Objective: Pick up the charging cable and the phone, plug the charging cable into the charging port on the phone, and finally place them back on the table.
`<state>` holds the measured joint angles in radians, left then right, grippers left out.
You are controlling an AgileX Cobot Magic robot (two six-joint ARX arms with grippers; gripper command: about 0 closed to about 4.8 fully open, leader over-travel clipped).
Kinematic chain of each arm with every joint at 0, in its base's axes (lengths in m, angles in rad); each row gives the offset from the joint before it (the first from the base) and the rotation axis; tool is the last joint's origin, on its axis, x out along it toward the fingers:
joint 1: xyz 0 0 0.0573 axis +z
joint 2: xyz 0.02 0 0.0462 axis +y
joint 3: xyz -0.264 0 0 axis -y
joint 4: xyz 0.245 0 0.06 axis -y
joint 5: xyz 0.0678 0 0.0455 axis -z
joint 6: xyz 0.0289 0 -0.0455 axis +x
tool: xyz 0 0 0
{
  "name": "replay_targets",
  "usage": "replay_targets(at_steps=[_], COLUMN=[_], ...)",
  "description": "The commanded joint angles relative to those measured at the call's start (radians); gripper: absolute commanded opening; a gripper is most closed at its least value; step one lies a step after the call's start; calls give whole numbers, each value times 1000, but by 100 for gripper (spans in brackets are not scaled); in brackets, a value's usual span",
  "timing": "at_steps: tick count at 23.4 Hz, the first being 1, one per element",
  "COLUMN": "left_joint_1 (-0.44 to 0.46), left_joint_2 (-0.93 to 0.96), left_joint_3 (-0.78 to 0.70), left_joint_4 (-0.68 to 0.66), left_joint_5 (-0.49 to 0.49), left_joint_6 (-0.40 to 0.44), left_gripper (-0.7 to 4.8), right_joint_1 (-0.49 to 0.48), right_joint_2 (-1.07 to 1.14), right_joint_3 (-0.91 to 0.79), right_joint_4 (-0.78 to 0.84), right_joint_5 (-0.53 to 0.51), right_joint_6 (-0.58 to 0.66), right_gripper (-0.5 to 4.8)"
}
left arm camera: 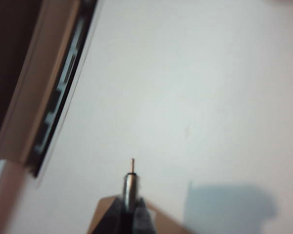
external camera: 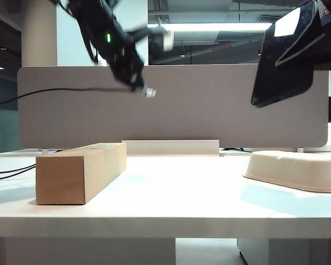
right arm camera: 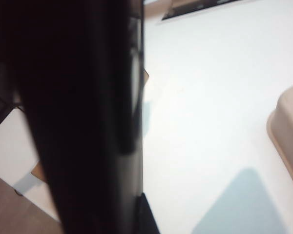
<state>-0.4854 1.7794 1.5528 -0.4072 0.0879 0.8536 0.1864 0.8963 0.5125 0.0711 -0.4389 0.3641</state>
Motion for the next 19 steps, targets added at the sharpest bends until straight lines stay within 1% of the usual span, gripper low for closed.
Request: replay_targets(at_steps=[1,3,4,8,9,10,12,13,15,17,19], left_joint_1=[0,0,0,0,1,1,1,1,1,1,1], left_joint_2=[-84,-119,-151,-194,-205,-212,-219,-219,-219,-219,-219], left_joint_3=[4,4,4,4,4,4,4,3,0,-3,-4], left_joint_4=[-67,-95,-121,-176,-210,-238,-317,-334,-385,-413,-433], left_joint_5=[222,301,358,450,483,508,594,618,701,776,872], left_joint_6=[-197,-229,-267,-348,-364,-365,-365,-364,-364,-364,-364], left_gripper=[-6,-6,-6,-6,-6,-6,-6,-6,-6,-6,-6], right_joint_1=[0,0,0,0,0,0,0,0,0,0,0], right_joint_2=[-6,-6,-6,-10,-16,-18,-36,-44,-63,-81,-96], right_joint_3=[7,9,10,12,16,16,16,16,16,16,16], right_joint_4=[111,129,147,194,208,230,275,285,306,327,352], right_joint_5=[-9,-9,-11,-18,-31,-42,-58,-61,-61,-61,-62], right_joint_6=[-6,-5,0,14,37,55,103,117,151,188,232], right_gripper=[-5,-5,-5,-5,-5,-5,-5,-5,-5,-5,-5])
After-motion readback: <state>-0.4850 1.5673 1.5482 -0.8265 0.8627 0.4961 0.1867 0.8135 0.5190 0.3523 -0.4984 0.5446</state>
